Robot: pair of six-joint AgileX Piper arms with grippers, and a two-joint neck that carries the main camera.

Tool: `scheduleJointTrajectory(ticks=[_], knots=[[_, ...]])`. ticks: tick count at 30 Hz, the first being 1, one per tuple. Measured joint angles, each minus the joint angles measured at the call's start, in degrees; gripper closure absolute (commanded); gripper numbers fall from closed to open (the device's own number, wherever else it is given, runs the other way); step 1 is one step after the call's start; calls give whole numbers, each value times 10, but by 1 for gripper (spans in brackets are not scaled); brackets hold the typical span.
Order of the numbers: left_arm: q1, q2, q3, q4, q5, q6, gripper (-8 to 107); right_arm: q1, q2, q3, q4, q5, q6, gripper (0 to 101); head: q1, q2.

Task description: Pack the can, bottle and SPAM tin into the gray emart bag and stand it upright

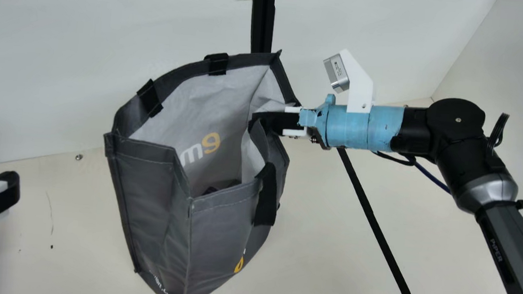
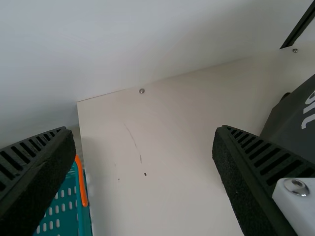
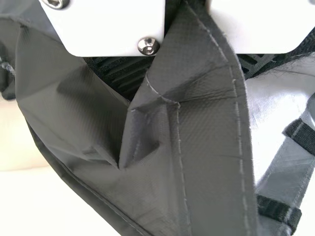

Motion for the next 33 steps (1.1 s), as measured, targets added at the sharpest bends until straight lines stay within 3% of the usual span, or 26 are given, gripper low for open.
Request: scheduleJointTrajectory(ticks=[4, 19, 33], knots=[[0, 0, 0, 0, 0, 0, 9, -6, -4, -11, -14, 2, 0, 101, 0, 0], [0, 0, 0, 0, 0, 0, 9, -42, 2, -89, -162, -14, 14, 101, 1, 0], [0, 0, 0, 0, 0, 0, 9, -85, 7, -164, -266, -34, 33, 101, 0, 0]])
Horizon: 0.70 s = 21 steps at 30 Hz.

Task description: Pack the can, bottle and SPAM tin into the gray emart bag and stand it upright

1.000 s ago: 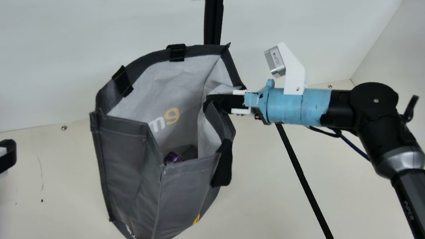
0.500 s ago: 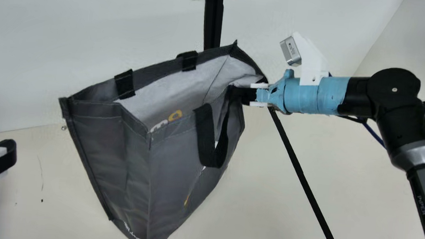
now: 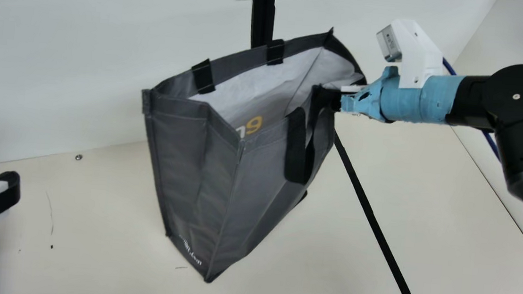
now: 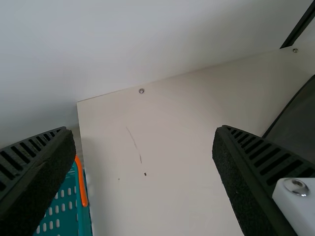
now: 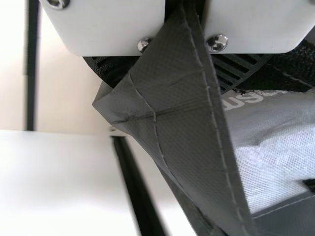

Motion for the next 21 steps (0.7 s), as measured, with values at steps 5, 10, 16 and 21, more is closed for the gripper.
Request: scheduleJointTrajectory(ticks=[5, 10, 16, 21], knots=[[0, 0, 0, 0, 0, 0, 9, -22, 2, -31, -36, -3, 10, 101, 0, 1], [0, 0, 0, 0, 0, 0, 9, -47, 6, -56, -72, -4, 15, 101, 0, 0], [0, 0, 0, 0, 0, 0, 9, -81, 14, -82, -106, -5, 16, 101, 0, 0], [0, 0, 0, 0, 0, 0, 9, -113, 24, -99, -122, -5, 14, 101, 0, 0]])
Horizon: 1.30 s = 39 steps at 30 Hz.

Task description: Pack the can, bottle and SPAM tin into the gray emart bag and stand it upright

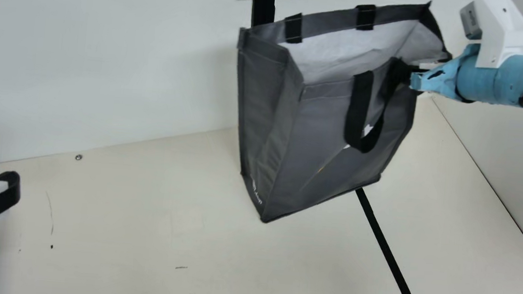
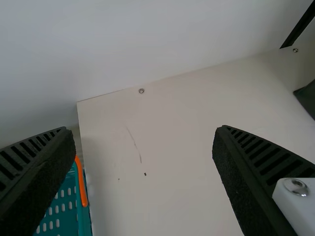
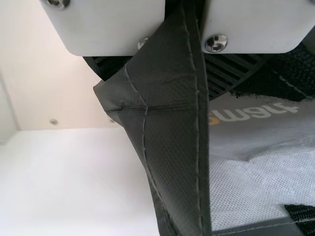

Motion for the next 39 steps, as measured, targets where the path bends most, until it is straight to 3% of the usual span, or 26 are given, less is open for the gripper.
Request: scheduleJointTrajectory(ticks=[22, 30, 39], knots=[[0, 0, 0, 0, 0, 0, 9, -147, 53, -77, -50, -3, -36, 101, 0, 0], [0, 0, 0, 0, 0, 0, 9, -182, 61, -85, -66, -6, -44, 101, 0, 1], [0, 0, 0, 0, 0, 0, 9, -198, 57, -76, -46, -15, -41, 71, 0, 0]])
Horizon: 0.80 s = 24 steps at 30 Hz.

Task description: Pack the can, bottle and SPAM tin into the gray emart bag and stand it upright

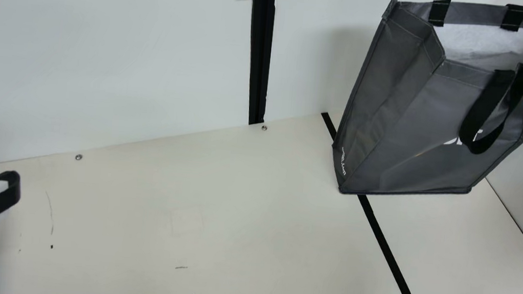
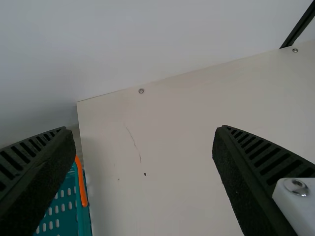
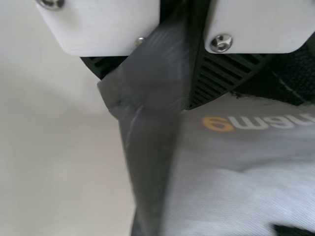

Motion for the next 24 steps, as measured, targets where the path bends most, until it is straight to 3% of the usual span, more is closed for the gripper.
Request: scheduleJointTrajectory(ticks=[8, 19, 24], knots=[[0, 0, 0, 0, 0, 0, 9, 0, -9, -6, 42, 8, 11, 45, 0, 0], [0, 0, 0, 0, 0, 0, 9, 1, -17, -65, 84, 30, 17, 8, 0, 0], [0, 0, 0, 0, 0, 0, 9, 3, -17, -100, 91, 40, 21, 6, 0, 0]])
